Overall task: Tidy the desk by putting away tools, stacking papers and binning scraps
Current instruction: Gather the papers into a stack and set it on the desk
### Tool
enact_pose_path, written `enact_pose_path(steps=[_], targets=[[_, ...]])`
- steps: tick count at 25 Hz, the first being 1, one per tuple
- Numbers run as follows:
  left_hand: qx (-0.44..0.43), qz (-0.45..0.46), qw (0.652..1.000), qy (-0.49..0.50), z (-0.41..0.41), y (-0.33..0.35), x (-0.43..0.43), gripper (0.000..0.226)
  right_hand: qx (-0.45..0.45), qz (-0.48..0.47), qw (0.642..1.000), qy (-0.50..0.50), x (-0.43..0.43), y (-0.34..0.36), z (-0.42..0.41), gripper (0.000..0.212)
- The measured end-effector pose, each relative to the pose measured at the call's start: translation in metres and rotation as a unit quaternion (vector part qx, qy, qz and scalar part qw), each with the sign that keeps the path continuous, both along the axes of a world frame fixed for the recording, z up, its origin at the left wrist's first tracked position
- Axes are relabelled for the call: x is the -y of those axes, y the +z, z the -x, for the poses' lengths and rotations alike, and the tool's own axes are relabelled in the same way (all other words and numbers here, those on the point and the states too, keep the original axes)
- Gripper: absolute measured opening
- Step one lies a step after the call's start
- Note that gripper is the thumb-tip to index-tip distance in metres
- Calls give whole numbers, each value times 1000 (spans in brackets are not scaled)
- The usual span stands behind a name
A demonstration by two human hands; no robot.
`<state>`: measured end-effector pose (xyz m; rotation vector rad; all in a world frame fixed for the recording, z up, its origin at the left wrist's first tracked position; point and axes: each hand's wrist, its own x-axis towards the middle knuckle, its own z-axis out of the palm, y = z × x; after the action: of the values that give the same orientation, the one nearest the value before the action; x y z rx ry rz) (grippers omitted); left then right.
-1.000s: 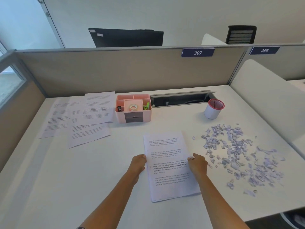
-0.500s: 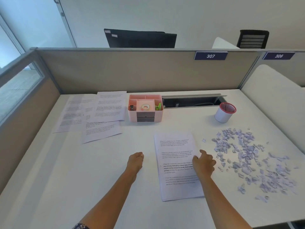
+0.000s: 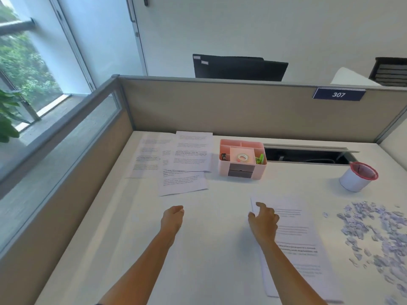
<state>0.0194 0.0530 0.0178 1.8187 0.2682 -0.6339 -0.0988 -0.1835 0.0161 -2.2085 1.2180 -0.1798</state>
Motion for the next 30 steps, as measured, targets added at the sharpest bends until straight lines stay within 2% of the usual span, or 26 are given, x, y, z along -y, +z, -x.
enact_pose_path(steps=[8,14,18,22,27,30], targets=[[41,-48,998,18,-77,-1,-79,32,-64,35,983,168,-84,-6,-89,53],[111,-150,980,-63,-131,-8,-120,37,-138,122,932,312,-131,-15,-161,70],[157,-216,953,-144,-164,-18,-131,47,-171,155,901,367,-144,-19,-207,79],[191,-283,911,-229,-201,-24,-128,62,-212,156,879,398,-139,-18,-245,91],[210,-341,868,-293,-236,-35,-128,65,-260,101,860,427,-129,-13,-277,114],[226,-365,845,-318,-236,-48,-131,66,-252,55,864,433,-138,-17,-285,109]])
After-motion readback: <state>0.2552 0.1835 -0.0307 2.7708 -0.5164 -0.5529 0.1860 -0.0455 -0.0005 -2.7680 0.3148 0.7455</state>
